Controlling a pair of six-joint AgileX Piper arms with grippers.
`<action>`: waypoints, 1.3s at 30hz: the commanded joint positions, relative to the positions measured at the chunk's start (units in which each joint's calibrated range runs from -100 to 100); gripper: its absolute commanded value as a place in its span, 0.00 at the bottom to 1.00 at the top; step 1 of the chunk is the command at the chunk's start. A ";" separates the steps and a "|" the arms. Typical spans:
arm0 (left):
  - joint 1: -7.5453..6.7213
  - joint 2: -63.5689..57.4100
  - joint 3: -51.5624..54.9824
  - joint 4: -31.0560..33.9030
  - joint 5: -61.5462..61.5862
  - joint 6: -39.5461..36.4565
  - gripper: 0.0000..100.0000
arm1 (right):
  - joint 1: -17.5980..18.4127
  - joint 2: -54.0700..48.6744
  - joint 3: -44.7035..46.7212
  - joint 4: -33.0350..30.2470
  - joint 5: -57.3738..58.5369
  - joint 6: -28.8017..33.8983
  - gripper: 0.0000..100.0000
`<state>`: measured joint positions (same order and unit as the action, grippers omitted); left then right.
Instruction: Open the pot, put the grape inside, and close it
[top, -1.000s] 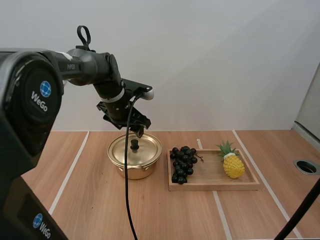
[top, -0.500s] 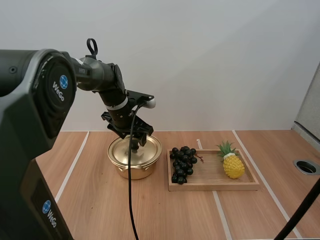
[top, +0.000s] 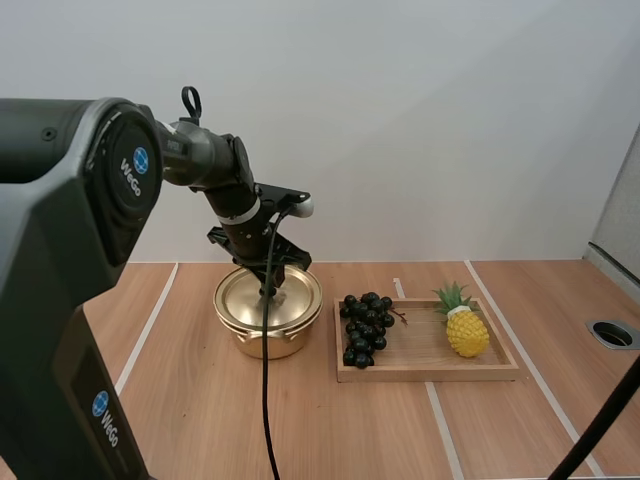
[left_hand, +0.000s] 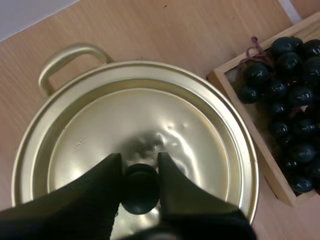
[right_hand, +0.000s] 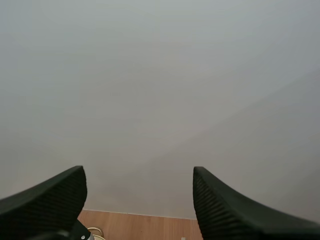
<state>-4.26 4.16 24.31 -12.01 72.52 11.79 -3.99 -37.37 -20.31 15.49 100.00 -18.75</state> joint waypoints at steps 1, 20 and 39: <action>-0.14 0.10 0.21 -0.19 -1.59 -1.66 0.01 | 0.05 -0.74 -0.77 0.10 0.00 0.30 1.00; -0.14 -7.37 -6.95 0.19 -2.35 -4.68 0.01 | 0.05 -0.74 -0.77 0.10 0.00 0.30 1.00; -0.14 -25.76 -24.01 3.86 -10.01 -6.63 0.01 | 0.05 -0.74 -0.77 0.10 0.00 0.30 1.00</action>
<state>-4.34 -19.08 3.41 -9.50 65.83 6.84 -3.99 -37.37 -20.31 15.49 100.00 -18.75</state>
